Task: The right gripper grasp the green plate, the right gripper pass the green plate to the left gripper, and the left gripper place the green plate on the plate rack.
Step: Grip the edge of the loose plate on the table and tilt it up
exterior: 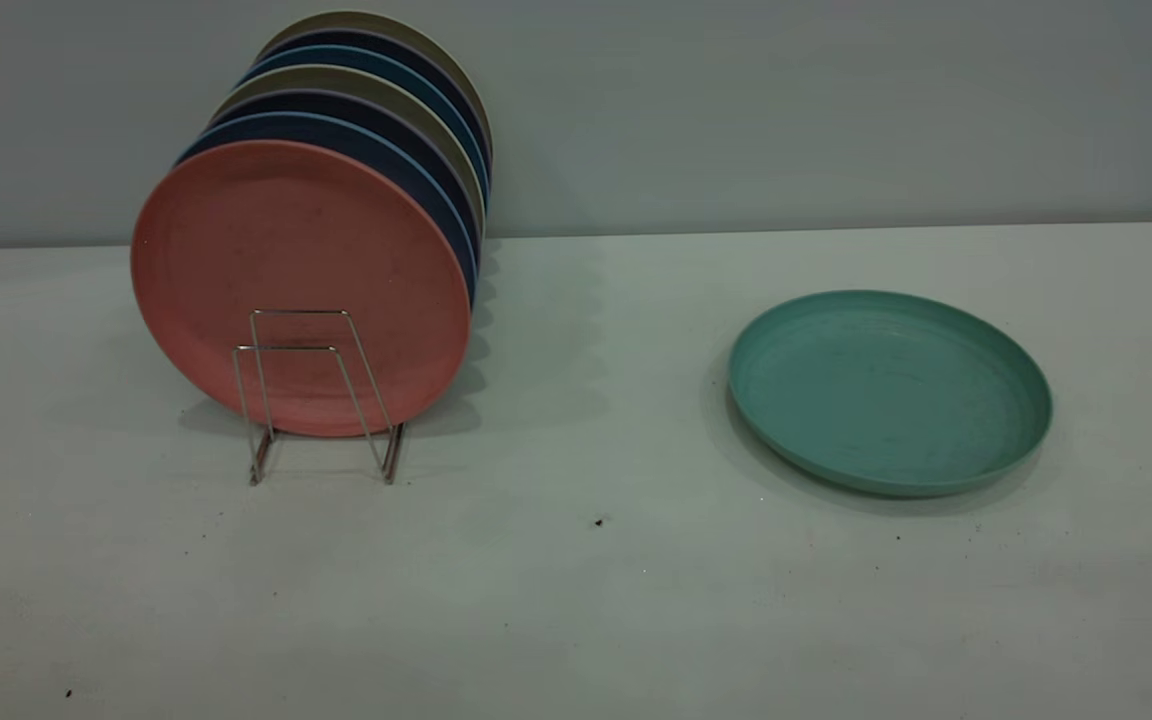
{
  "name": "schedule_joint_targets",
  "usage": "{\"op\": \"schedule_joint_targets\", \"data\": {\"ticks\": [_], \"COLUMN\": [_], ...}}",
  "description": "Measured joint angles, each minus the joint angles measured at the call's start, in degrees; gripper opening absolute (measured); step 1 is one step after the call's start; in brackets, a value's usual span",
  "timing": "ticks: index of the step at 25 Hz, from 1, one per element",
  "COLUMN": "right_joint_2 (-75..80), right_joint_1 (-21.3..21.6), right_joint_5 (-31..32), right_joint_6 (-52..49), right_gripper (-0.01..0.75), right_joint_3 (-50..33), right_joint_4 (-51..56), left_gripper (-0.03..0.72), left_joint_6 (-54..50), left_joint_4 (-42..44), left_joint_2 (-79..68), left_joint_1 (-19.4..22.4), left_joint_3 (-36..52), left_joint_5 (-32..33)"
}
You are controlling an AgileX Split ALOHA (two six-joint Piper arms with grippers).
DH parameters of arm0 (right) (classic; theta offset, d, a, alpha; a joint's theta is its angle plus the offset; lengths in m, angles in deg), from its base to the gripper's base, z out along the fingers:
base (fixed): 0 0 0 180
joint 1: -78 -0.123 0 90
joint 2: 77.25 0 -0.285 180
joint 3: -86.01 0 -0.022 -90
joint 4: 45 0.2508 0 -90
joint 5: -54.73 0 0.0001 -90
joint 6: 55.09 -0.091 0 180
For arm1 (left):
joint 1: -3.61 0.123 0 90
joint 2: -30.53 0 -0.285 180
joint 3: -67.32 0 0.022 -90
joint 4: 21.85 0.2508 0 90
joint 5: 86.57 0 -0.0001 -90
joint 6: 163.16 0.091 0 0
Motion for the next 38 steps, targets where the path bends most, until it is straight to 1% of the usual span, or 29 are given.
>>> {"op": "schedule_joint_targets", "data": {"ticks": [6, 10, 13, 15, 20, 23, 29, 33, 38], "right_joint_2": [0.0, 2.7, 10.4, 17.0, 35.4, 46.1, 67.2, 80.0, 94.0], "right_joint_1": [0.0, 0.0, 0.0, 0.0, 0.0, 0.0, 0.0, 0.0, 0.0], "right_joint_5": [0.0, -0.7, -5.3, -9.3, -18.8, -22.0, -26.2, -28.3, -29.5], "right_joint_6": [0.0, 0.2, 1.2, 3.9, 11.2, 14.9, 28.9, 36.0, 40.7], "right_gripper": [0.404, 0.406, 0.427, 0.452, 0.522, 0.529, 0.529, 0.529, 0.529], "right_joint_3": [0.0, 0.7, 1.8, 2.7, 6.6, 10.1, 15.3, 19.2, 24.0], "right_joint_4": [0.8, 2.3, 4.8, 7.0, 12.8, 18.4, 34.1, 43.4, 50.2], "left_gripper": [0.451, 0.451, 0.451, 0.459, 0.515, 0.529, 0.536, 0.538, 0.538], "left_joint_6": [-0.3, -6.3, -10.5, -10.9, -5.8, -1.8, 6.0, 11.9, 20.5], "left_joint_4": [0.0, 2.2, 4.1, 4.3, 3.3, 0.9, -6.2, -12.9, -24.1], "left_joint_2": [0.0, -1.5, -7.8, -14.7, -33.9, -45.2, -66.8, -78.9, -90.3], "left_joint_1": [0.0, 0.0, 0.0, 0.0, 0.0, 0.0, 0.0, 0.0, -0.1], "left_joint_3": [0.0, -1.3, -3.9, -5.7, -10.9, -15.0, -22.2, -27.4, -33.8], "left_joint_5": [-0.1, -1.6, -3.8, -6.2, -14.4, -17.9, -24.5, -26.0, -27.1]}}
